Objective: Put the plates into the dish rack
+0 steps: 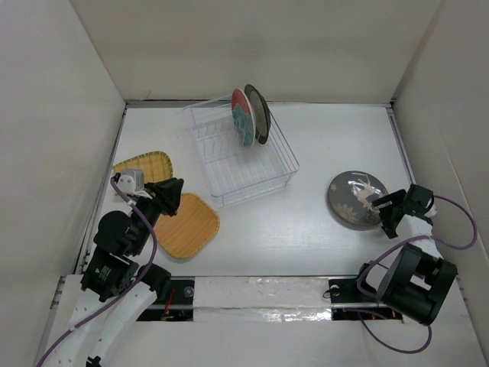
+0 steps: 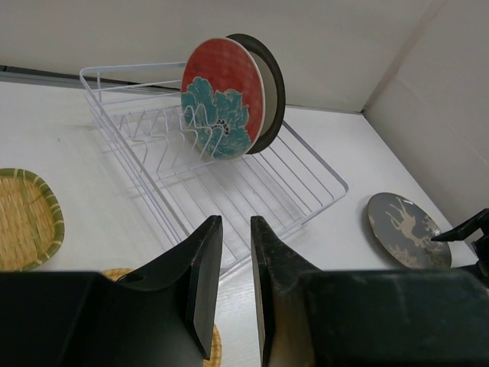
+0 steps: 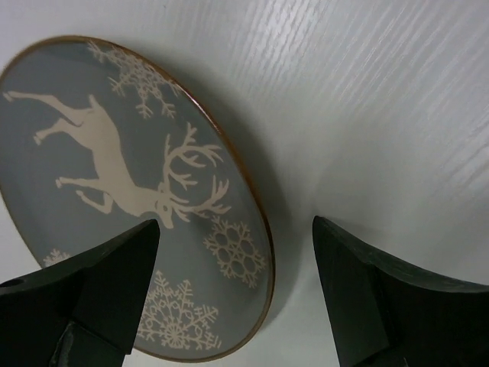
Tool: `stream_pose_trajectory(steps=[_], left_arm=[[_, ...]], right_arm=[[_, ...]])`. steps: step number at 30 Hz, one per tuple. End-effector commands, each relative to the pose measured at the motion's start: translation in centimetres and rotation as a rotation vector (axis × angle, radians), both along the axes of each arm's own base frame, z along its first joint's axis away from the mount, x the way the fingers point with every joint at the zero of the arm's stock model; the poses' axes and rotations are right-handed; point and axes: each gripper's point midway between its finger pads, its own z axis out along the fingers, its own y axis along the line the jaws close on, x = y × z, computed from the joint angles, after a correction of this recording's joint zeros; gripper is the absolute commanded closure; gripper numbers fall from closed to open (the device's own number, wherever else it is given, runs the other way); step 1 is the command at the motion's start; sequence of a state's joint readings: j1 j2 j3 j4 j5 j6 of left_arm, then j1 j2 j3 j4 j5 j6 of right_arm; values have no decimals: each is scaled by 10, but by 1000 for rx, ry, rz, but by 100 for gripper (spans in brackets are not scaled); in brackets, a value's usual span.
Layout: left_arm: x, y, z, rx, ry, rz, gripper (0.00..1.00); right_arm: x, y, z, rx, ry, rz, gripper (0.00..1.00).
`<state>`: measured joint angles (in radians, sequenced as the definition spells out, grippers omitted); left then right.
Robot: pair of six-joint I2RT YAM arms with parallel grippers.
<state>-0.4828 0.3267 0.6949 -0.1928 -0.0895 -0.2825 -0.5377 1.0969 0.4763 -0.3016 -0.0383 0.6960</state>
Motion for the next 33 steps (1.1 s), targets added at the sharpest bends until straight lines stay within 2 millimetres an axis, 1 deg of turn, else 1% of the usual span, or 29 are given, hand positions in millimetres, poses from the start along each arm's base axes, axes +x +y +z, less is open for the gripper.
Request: stream_pose_trajectory(steps=[1, 2, 3, 5, 7, 8, 9, 11, 12, 13, 14, 17, 18, 22, 24, 25, 26, 27, 29, 30, 31, 32, 33], left_arm=[[2, 2, 10, -12, -24, 14, 81], [2, 2, 10, -12, -23, 16, 81], [2, 3, 10, -12, -23, 21, 81], [3, 3, 9, -10, -20, 24, 81], [3, 2, 8, -8, -16, 22, 81], [3, 2, 8, -7, -14, 22, 81], [4, 2, 7, -6, -12, 21, 81], [4, 2, 7, -5, -10, 21, 80], [4, 2, 7, -5, -10, 21, 81], [4, 1, 7, -4, -9, 21, 81], [4, 2, 7, -4, -9, 22, 80], [4, 3, 5, -3, -6, 27, 80], [5, 3, 6, -3, -6, 28, 80], [6, 1, 3, 2, 3, 25, 80], [8, 0, 2, 7, 8, 22, 80], [8, 0, 1, 8, 11, 22, 81], [9, -1, 1, 10, 13, 21, 80], [10, -2, -1, 14, 18, 18, 81], [11, -2, -2, 16, 22, 18, 80], [12, -3, -3, 18, 26, 19, 80], [12, -3, -3, 20, 29, 19, 81], [12, -3, -4, 21, 30, 19, 80], [12, -2, -4, 20, 30, 24, 81]], right_arm=[[12, 17, -17, 112, -20, 70, 14], [11, 21, -24, 139, -14, 73, 15], [18, 23, -25, 163, -39, 74, 17], [17, 28, -39, 206, -24, 64, 21], [22, 32, -42, 238, -67, 52, 32], [21, 31, -45, 245, -74, 35, 37], [24, 29, -46, 238, -107, 15, 52], [25, 27, -46, 237, -138, -6, 71], [30, 23, -41, 219, -173, -15, 90], [30, 23, -41, 212, -185, -16, 96], [32, 22, -38, 206, -203, -16, 100], [44, 16, -17, 170, -307, -2, 100], [49, 15, -7, 160, -347, 7, 100], [66, 7, 55, 67, -547, 30, 100], [74, 2, 108, -23, -681, 59, 100], [77, 5, 127, -46, -725, 84, 100], [78, 6, 152, -83, -783, 107, 100], [83, 10, 180, -115, -838, 145, 100], [87, 21, 211, -141, -901, 193, 100], [88, 26, 239, -177, -952, 217, 100], [90, 31, 252, -189, -974, 234, 100], [94, 49, 266, -184, -1002, 283, 100], [98, 55, 276, -199, -1013, 297, 100]])
